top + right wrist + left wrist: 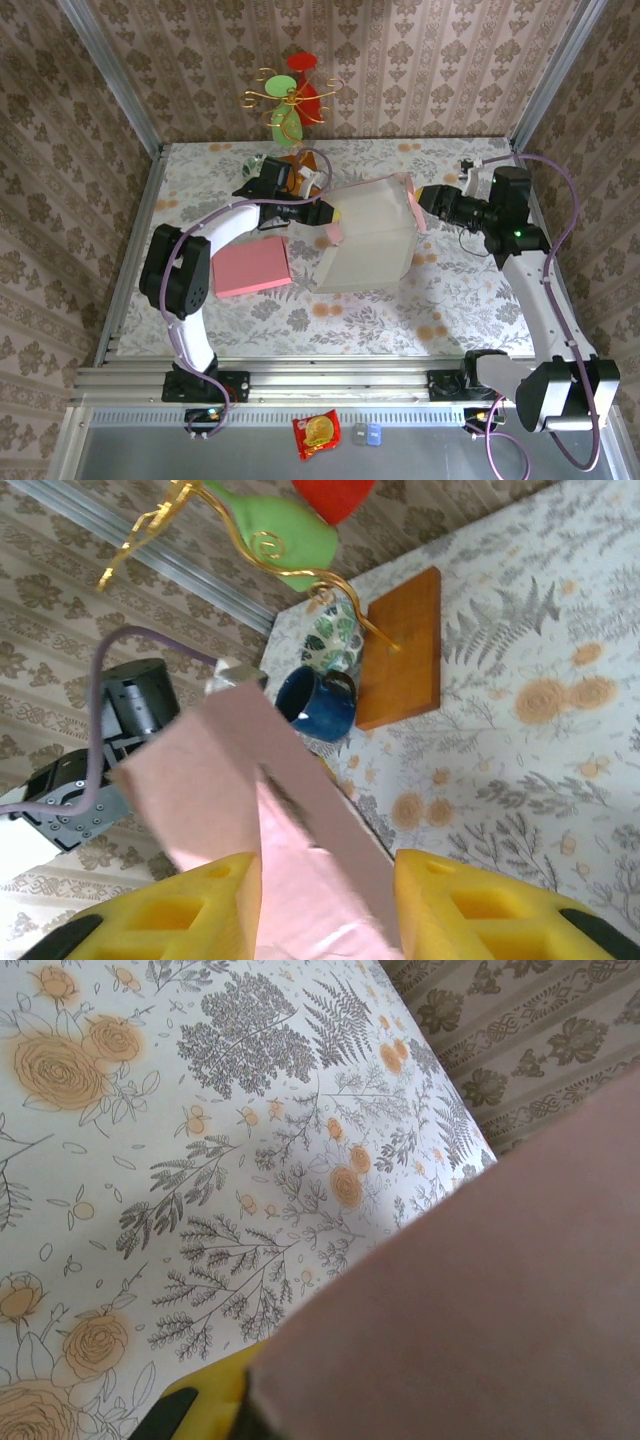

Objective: Fold the paper box

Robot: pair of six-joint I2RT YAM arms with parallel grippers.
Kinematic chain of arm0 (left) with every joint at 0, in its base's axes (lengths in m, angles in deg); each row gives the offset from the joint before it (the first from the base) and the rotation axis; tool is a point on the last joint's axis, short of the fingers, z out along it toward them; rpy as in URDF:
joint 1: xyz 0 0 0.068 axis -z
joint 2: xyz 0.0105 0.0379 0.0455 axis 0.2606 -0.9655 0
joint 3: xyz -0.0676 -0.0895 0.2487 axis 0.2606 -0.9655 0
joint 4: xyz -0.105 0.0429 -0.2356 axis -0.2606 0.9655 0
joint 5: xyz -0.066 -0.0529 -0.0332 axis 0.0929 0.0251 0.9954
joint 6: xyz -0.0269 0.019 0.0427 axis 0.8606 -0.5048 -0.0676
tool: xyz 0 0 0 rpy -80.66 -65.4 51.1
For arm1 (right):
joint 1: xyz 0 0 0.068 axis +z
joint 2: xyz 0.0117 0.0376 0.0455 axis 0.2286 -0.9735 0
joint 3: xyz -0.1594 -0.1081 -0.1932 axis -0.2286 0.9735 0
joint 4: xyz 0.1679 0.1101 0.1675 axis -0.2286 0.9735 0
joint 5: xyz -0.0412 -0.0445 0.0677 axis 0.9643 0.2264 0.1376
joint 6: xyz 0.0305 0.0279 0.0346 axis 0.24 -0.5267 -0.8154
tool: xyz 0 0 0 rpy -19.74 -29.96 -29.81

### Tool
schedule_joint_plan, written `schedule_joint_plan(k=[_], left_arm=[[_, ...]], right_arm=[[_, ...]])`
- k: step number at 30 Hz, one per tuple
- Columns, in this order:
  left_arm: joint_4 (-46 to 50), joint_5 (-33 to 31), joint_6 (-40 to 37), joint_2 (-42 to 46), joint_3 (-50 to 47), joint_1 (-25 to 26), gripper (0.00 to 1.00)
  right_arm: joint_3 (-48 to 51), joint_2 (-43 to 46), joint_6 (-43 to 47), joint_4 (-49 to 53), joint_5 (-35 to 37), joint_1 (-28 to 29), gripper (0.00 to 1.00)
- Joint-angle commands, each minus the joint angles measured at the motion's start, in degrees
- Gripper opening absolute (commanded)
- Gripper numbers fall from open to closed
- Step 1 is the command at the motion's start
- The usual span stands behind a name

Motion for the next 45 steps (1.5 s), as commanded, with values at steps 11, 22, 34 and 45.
schedule_joint_plan(k=[11,22,34,45], left_arm=[[1.75,3.38,-0.18,-1.5,2.87,-0.62,0.0],[1.82,3.38,0.09,-1.41,2.96,-0.52,0.0],[2.28,2.78,-0.27,-0.88,2.64,-0.28,0.0],[3.18,2.5,-0.89,-0.62,2.86,-0.12,0.0]], right_arm=[[-2.54,-0.67,6.16,3.52,0.85,0.68,0.44],[-5.28,-3.96,8.65,4.86,1.45,2.6,0.41],[-10.57,-7.05,15.56,12.12,13.55,9.07,0.36],[-13.67,-8.8,21.64,18.15,29.04,15.3,0.41]])
